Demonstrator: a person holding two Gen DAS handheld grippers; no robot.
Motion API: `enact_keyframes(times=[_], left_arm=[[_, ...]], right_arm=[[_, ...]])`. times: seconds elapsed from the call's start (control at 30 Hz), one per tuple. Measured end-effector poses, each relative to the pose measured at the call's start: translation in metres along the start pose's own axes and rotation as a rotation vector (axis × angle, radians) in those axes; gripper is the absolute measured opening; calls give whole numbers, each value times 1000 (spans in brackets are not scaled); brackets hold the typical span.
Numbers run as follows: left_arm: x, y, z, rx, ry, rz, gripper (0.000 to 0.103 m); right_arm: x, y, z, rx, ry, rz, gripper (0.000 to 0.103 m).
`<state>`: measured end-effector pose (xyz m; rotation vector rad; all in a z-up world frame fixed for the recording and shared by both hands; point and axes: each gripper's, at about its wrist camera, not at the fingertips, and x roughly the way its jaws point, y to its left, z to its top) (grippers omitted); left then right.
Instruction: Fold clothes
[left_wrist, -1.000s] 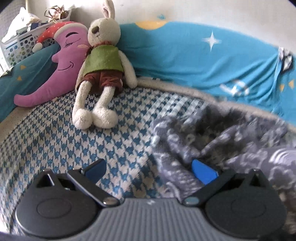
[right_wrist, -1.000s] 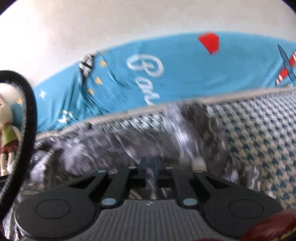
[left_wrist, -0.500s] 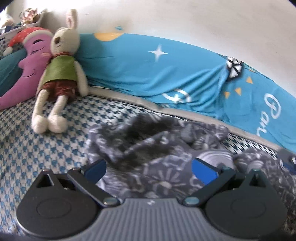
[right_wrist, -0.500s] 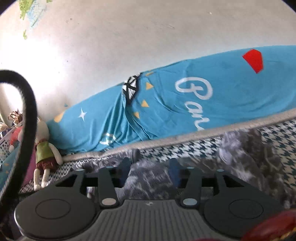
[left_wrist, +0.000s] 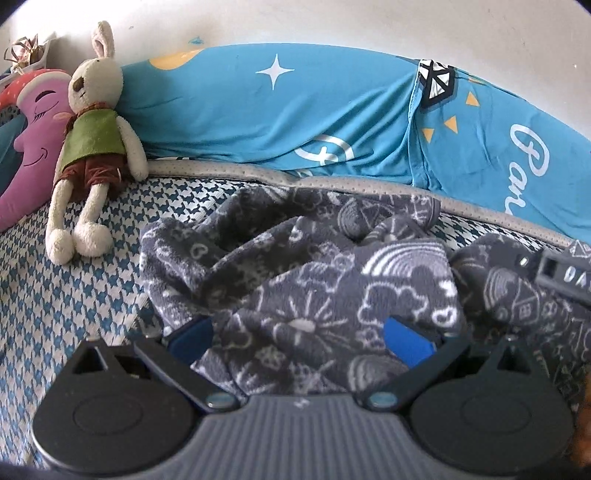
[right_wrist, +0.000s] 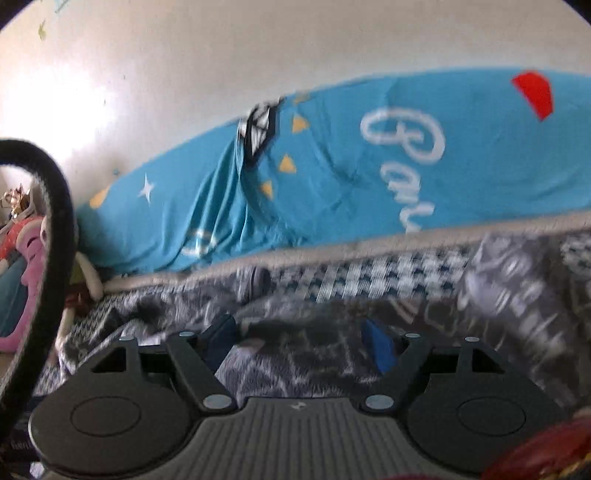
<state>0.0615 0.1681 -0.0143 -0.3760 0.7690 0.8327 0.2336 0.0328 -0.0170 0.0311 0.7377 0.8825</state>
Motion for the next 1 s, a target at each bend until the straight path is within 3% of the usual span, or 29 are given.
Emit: enact_keyframes(times=[0.07, 0.13, 0.3, 0.7, 1.0], left_arm=[[0, 0, -1, 2, 3, 2, 103], [0, 1, -1, 5, 6, 4, 103], [-5, 6, 0, -26, -8, -11, 103], [-29, 29, 14, -103, -107, -55, 103], [-32, 24, 8, -78, -120, -147, 103]], right_arm=[[5, 0, -5, -1, 26, 6, 68], [8, 0, -8, 6, 46, 30, 49], [0, 7, -9, -13, 40, 50, 30], [-64, 29, -17, -207, -37, 144, 25], [-91, 35, -54, -374, 45, 237, 25]])
